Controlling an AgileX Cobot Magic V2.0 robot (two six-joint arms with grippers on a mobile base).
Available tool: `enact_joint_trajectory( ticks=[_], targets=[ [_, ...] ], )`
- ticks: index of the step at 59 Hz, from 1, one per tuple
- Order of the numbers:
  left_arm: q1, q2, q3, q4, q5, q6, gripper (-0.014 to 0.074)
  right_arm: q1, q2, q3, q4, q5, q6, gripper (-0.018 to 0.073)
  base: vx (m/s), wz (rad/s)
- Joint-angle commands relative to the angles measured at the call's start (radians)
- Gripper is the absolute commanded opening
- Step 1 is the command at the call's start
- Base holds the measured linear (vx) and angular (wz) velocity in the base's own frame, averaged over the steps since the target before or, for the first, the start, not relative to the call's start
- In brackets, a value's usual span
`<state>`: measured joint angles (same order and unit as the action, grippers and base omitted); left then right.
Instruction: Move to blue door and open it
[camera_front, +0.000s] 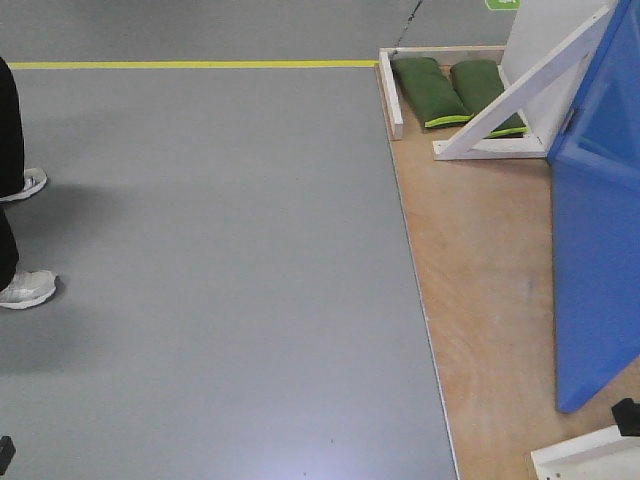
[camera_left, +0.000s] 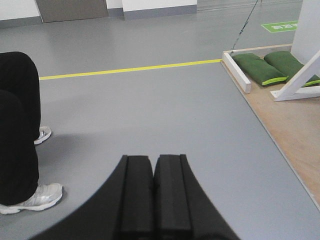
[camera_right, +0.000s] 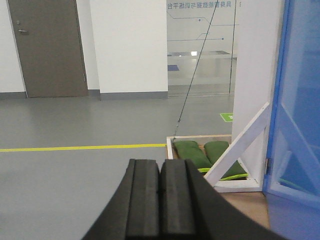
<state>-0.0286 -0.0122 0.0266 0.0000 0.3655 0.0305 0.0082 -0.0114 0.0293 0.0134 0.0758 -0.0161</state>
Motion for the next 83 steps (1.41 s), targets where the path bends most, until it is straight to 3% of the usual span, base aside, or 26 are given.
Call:
enact_joint_trajectory(
  ticks=[1,83],
  targets=[
    [0.001,-0.016,0.004,0.000,-0.078,-0.003,0.0070,-0.002,-0.017,0.020,-0.005,-0.086,-0.001,0.0003,0.34,-0.01],
    [0.001,-0.015,0.004,0.000,-0.078,-0.003,0.0070,-0.002,-0.016,0.019,-0.005,-0.086,-0.001,0.0003,0.17,-0.01]
  ],
)
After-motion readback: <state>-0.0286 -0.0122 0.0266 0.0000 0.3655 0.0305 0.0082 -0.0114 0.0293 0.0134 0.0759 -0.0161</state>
